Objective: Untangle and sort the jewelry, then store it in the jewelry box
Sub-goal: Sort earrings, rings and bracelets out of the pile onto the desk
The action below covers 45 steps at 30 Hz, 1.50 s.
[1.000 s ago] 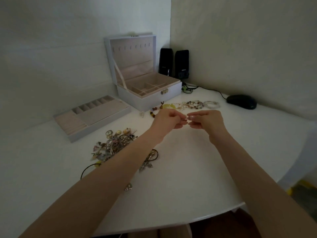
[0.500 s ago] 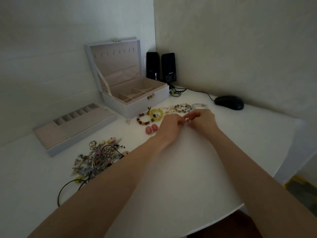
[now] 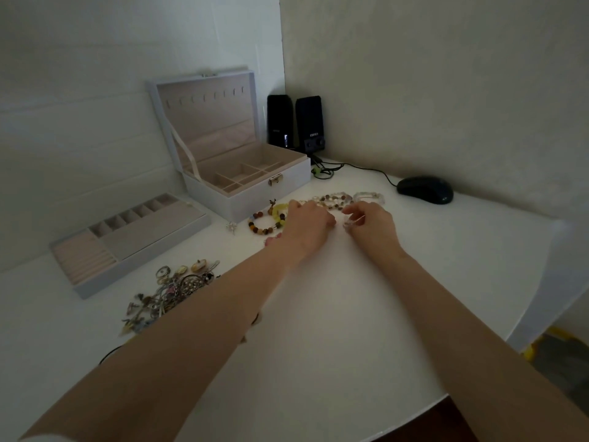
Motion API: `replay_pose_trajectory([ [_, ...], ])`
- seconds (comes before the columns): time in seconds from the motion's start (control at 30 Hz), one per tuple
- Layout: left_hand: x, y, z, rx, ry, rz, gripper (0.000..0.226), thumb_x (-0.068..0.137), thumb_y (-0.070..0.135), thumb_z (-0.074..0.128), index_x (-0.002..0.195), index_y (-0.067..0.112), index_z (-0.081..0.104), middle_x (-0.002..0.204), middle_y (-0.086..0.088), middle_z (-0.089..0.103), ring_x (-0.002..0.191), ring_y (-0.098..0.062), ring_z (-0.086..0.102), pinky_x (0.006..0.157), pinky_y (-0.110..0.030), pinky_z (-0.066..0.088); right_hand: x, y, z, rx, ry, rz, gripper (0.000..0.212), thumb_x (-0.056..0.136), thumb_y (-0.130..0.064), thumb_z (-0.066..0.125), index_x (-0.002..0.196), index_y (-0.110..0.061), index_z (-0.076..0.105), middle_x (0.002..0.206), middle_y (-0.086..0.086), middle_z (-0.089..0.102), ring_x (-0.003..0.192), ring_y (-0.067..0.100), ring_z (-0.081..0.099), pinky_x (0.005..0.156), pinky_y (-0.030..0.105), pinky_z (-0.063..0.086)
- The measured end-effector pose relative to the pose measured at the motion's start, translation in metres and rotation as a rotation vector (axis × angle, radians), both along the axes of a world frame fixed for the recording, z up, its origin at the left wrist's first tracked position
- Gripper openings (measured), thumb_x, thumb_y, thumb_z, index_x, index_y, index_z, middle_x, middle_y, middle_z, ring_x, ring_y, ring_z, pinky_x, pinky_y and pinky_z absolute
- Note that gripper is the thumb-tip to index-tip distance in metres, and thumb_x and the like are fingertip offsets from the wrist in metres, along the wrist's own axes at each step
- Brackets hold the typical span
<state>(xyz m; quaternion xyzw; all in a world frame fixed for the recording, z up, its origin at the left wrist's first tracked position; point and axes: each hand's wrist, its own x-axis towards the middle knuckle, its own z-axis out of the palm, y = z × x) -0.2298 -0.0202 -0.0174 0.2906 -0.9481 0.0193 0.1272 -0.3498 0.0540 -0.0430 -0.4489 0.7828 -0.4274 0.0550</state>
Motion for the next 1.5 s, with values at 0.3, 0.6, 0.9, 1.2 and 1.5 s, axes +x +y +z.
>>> replay_pose_trajectory([
  [0.3,0.019,-0.013,0.006,0.059,0.098,0.021,0.047,0.088,0.000,0.044,0.119,0.030,0.063,0.128,0.007,0.060,0.119,-0.015,0.044,0.094,-0.031,0.023,0.001,0.006,0.003,0.010,0.177,0.035,0.030,0.082,0.009,0.053,0.099,-0.004,0.074,0.109,0.010,0.066,0.104,0.026,0.058,0.091,0.031,0.044],
  [0.6,0.015,0.000,0.002,-0.093,-0.103,-0.044,0.050,0.091,0.009,0.041,0.135,0.032,0.049,0.139,0.008,0.048,0.126,-0.017,0.036,0.099,-0.038,0.021,0.001,0.008,0.001,0.013,0.175,0.100,0.037,0.082,0.009,0.046,0.099,-0.008,0.075,0.108,0.005,0.071,0.108,0.022,0.060,0.100,0.030,0.042],
  [0.9,0.023,-0.008,0.005,0.148,0.142,0.069,0.045,0.090,0.004,0.046,0.129,0.026,0.052,0.135,0.001,0.049,0.126,-0.021,0.036,0.102,-0.037,0.023,0.001,0.005,0.000,-0.030,0.183,0.071,0.042,0.082,0.010,0.047,0.106,-0.013,0.073,0.115,0.008,0.067,0.112,0.024,0.057,0.092,0.022,0.039],
  [1.2,0.032,-0.019,0.011,0.158,0.120,0.181,0.012,0.091,0.030,0.058,0.100,0.026,0.063,0.115,0.005,0.060,0.114,-0.020,0.044,0.093,-0.037,0.028,0.005,0.004,-0.004,0.044,0.322,0.147,0.044,0.086,0.009,0.044,0.113,-0.014,0.071,0.112,0.011,0.056,0.106,0.027,0.050,0.088,0.024,0.036],
  [1.5,0.028,-0.019,0.003,0.212,0.122,0.142,0.016,0.089,0.038,0.061,0.098,0.028,0.068,0.113,0.007,0.063,0.110,-0.019,0.052,0.098,-0.041,0.030,0.004,0.003,-0.004,0.086,0.364,0.211,0.046,0.089,0.008,0.040,0.116,-0.015,0.069,0.117,0.008,0.058,0.109,0.025,0.052,0.088,0.025,0.037],
])
